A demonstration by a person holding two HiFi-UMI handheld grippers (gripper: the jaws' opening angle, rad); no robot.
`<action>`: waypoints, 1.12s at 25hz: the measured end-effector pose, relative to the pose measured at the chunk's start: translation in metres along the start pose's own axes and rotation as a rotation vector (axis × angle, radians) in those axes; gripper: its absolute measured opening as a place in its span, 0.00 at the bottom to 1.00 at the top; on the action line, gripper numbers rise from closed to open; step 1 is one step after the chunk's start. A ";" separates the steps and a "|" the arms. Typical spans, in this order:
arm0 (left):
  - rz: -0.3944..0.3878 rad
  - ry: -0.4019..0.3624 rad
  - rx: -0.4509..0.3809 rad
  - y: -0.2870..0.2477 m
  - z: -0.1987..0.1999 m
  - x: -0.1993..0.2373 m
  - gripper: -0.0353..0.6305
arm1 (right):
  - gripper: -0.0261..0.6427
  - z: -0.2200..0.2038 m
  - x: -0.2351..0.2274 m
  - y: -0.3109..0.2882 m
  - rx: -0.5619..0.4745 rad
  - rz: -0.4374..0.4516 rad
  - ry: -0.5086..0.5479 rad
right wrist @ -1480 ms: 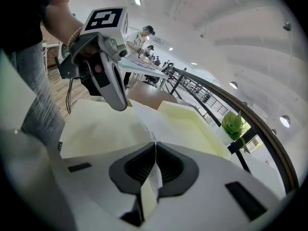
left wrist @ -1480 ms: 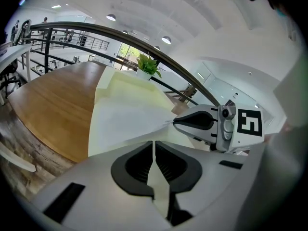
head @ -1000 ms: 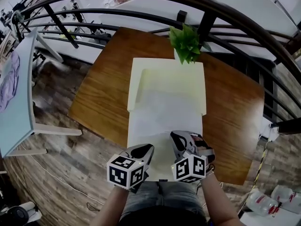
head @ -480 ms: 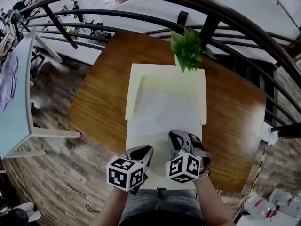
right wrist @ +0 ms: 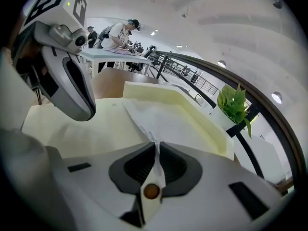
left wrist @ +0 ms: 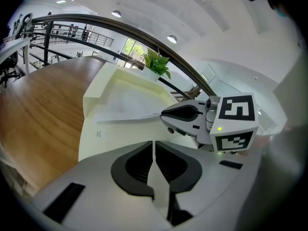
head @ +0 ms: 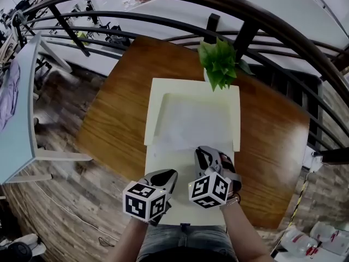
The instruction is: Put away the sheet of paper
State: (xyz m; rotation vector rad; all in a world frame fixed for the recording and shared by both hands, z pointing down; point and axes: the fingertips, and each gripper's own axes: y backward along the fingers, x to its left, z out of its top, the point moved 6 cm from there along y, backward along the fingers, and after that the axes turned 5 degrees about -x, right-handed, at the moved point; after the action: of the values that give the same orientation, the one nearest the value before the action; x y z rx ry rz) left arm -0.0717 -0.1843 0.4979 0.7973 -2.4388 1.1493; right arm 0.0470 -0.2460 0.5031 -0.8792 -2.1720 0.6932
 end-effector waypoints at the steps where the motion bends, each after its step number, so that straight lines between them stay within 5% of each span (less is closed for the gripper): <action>1: -0.001 -0.001 0.001 -0.001 0.001 0.000 0.10 | 0.08 0.000 -0.002 -0.001 0.002 -0.004 -0.006; 18: 0.026 -0.005 -0.010 -0.009 0.016 0.011 0.10 | 0.09 -0.001 -0.019 -0.026 0.012 -0.012 -0.109; 28: 0.029 -0.009 -0.015 -0.008 0.017 0.012 0.10 | 0.19 -0.007 -0.018 -0.029 0.039 0.022 -0.129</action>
State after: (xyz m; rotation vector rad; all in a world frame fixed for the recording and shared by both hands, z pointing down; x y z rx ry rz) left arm -0.0775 -0.2060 0.4981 0.7659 -2.4711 1.1392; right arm 0.0512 -0.2765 0.5202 -0.8604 -2.2571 0.8209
